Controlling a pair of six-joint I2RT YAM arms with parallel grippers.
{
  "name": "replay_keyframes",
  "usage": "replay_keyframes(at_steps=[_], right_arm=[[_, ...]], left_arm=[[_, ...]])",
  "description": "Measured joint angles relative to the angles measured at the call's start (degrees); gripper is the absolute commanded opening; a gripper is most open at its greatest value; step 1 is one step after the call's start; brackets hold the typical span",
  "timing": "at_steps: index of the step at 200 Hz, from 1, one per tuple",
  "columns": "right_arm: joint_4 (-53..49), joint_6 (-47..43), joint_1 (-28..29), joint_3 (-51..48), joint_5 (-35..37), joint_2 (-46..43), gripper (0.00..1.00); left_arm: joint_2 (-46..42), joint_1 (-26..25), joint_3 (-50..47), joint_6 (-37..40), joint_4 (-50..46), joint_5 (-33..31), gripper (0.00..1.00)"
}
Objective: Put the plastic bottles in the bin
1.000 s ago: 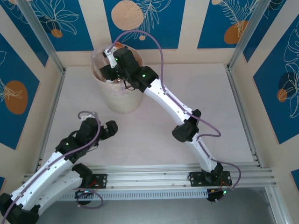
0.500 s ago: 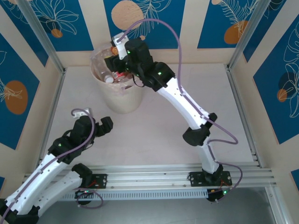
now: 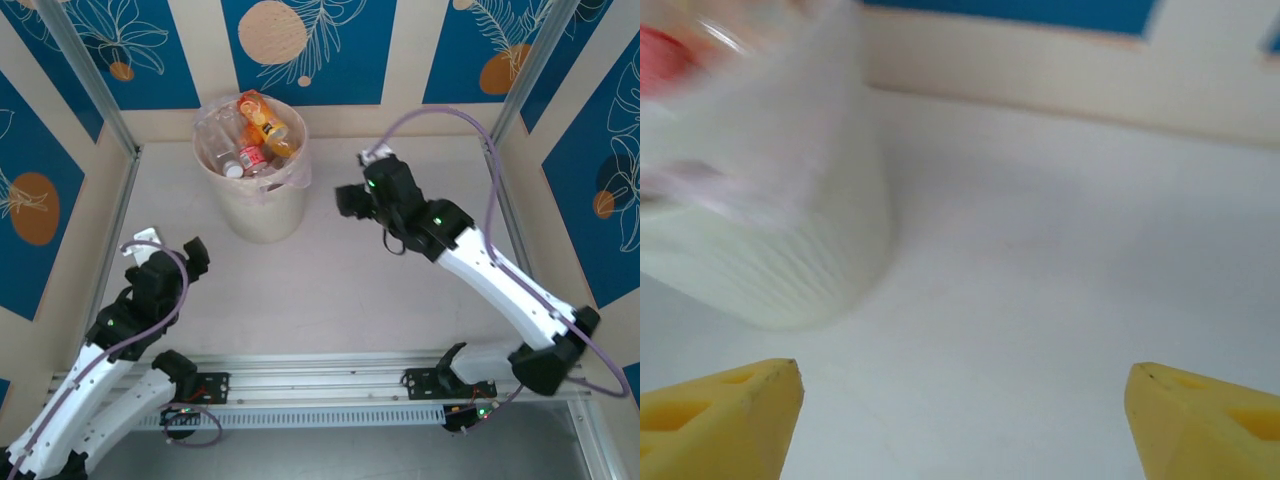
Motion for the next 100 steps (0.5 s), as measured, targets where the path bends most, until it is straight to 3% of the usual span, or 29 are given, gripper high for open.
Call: replay_keyframes(at_steps=[21,43,69,100], right_arm=[[-1.14,3.67,-4.90,-10.97,0.57,-8.96,1.00],[-1.95,6.47,-11.02,-19.58,0.48,-18.10,0.99],[-1.79,7.58,-19.10,-25.99,-0.37,-25.46,0.99],[1.73,7.54,-27.63,-31.91,-3.48,-27.28,0.99]], left_arm=[[-1.60,2.01,-4.00,3.52,4.79,-2.54,0.99],[-1.55,5.81,-9.40,8.70,11.56,-2.40,0.99],[0.66,12.57,-14.73,14.27,19.91,0.98,1.00],[3.65,21.14,-20.87,19.15,32.74,7.87,1.00]])
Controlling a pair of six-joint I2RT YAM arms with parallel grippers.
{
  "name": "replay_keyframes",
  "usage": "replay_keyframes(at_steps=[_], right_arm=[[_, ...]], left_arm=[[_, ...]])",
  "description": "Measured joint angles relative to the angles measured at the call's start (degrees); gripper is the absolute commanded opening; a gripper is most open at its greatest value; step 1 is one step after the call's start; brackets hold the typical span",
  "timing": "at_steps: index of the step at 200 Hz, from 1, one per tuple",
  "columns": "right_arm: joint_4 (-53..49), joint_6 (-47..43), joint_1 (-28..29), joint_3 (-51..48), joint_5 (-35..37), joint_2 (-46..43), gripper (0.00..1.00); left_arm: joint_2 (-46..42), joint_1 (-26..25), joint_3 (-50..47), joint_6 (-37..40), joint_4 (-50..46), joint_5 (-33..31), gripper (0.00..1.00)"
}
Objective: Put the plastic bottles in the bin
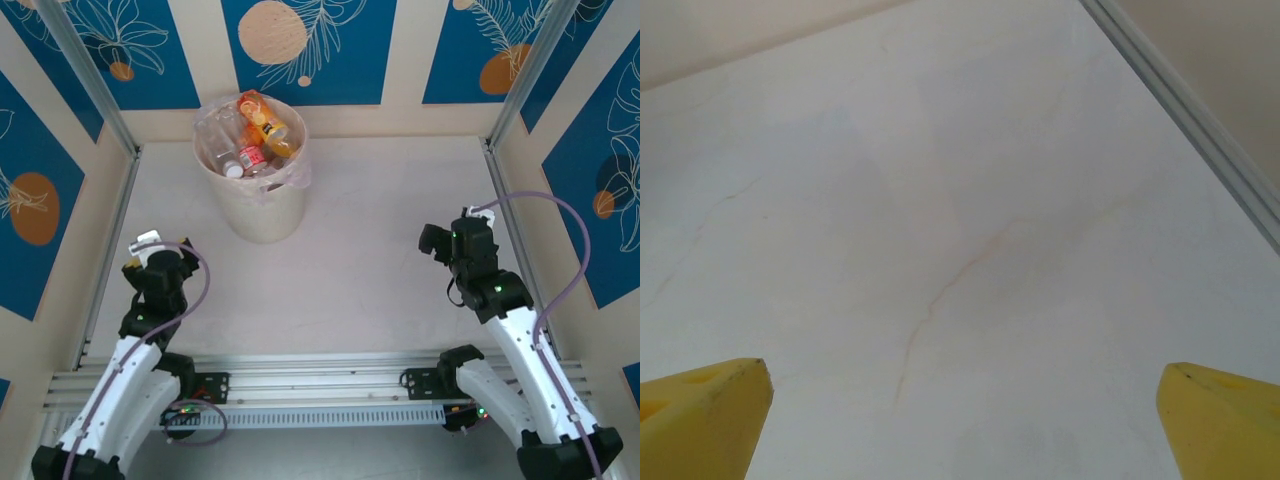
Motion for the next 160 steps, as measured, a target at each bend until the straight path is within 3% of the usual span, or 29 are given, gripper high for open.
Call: replay_keyframes(at_steps=[25,53,125,160], right_arm=[[5.07,-0.83,-4.13,-5.38,-1.95,0.79,0.99],[13.35,-4.46,-6.45,-11.52,-2.67,0.11,0.99],[37.07,-13.94,-10.67,-24.87,-6.05,-1.03,0.99],[44.04,-15.80,-11.63,-26.53,-8.07,2.32,0.99]], left_arm=[[1.86,6.40,-5.33,1.90,9.55,6.47,1.00],[5.99,9.81,-7.58,3.61,17.92,12.48,1.00],[20.65,10.47,-8.44,7.63,35.10,21.75,1.00],[27.28,10.47,-8.44,8.11,41.88,24.41,1.00]])
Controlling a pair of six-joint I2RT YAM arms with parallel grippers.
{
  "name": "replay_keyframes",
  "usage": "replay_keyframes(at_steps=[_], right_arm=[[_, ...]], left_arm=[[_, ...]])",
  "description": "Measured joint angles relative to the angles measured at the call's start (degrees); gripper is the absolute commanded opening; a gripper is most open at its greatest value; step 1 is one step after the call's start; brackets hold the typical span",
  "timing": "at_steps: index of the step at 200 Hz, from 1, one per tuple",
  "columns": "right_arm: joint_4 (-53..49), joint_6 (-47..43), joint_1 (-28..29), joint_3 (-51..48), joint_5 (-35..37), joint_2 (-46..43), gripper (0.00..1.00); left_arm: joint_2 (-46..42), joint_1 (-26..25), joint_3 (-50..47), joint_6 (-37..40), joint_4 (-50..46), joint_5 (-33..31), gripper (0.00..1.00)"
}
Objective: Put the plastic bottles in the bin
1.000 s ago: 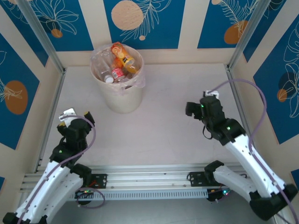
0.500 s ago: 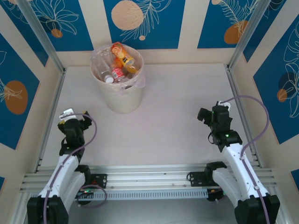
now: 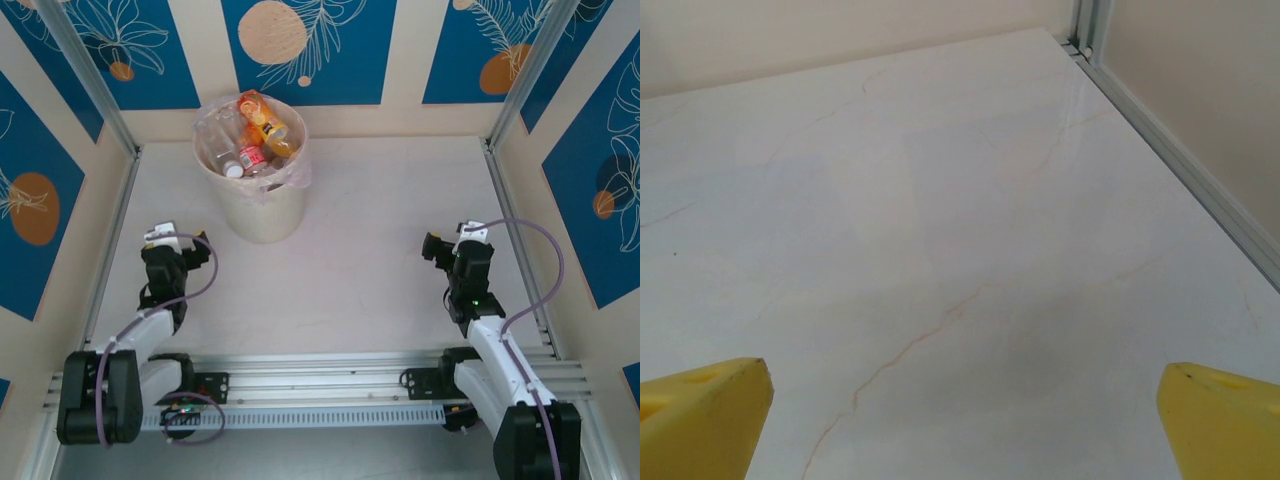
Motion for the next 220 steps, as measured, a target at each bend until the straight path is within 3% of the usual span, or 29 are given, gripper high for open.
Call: replay_keyframes(at_steps=[90,178,220], right_arm=[[13.68,-1.46,-0.31,-0.24,-3.54,13.25,0.99],[22.23,-2.36,-0.31,-0.98,-9.03,21.90,0.99],[26.40,-4.44,-0.37,-0.96,-13.20,25.27,0.99]], left_arm=[[15.58,0.00,0.83,1.25,12.37,2.01,0.99],[18.64,-0.22,6.56,4.50,10.12,6.88,0.99],[24.35,-3.28,10.56,9.20,9.18,10.51,1.00]])
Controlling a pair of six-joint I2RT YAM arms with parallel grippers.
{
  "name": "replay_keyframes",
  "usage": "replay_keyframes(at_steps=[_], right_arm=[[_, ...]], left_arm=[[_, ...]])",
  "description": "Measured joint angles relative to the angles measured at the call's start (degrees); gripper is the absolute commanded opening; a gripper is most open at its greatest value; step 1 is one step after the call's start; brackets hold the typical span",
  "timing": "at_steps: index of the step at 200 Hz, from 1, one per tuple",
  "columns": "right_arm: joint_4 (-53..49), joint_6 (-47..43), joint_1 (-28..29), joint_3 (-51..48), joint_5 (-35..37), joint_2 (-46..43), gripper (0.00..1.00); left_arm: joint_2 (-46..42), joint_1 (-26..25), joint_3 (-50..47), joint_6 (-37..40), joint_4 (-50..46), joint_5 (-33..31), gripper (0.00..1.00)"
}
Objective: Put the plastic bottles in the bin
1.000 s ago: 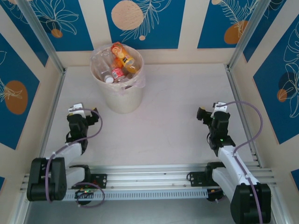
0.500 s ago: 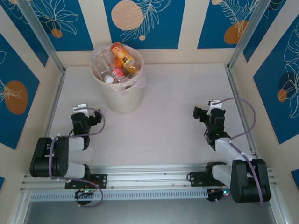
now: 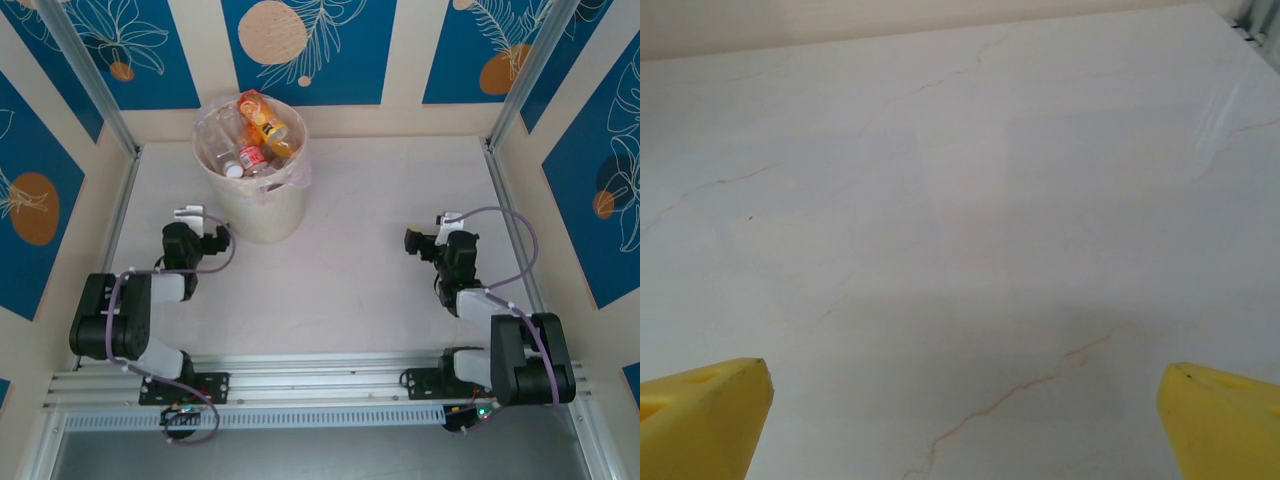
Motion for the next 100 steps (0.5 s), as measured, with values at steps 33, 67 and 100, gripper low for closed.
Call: replay_keyframes(at_steps=[33,67,100], right_arm=[[0.59,-1.09,-1.01,1.73,-3.63,3.89,0.99],[0.96,-1.44,-1.95,4.59,-7.52,5.49,0.99],[2.78,-1.42,-1.95,4.17,-10.78,5.49,0.99]], left_arm=[[0.79,-0.15,-0.74,1.11,0.00,0.83,1.00],[0.79,-0.17,-0.96,1.75,0.83,1.05,1.00],[0.79,-0.17,-1.01,2.08,1.31,1.05,1.00]])
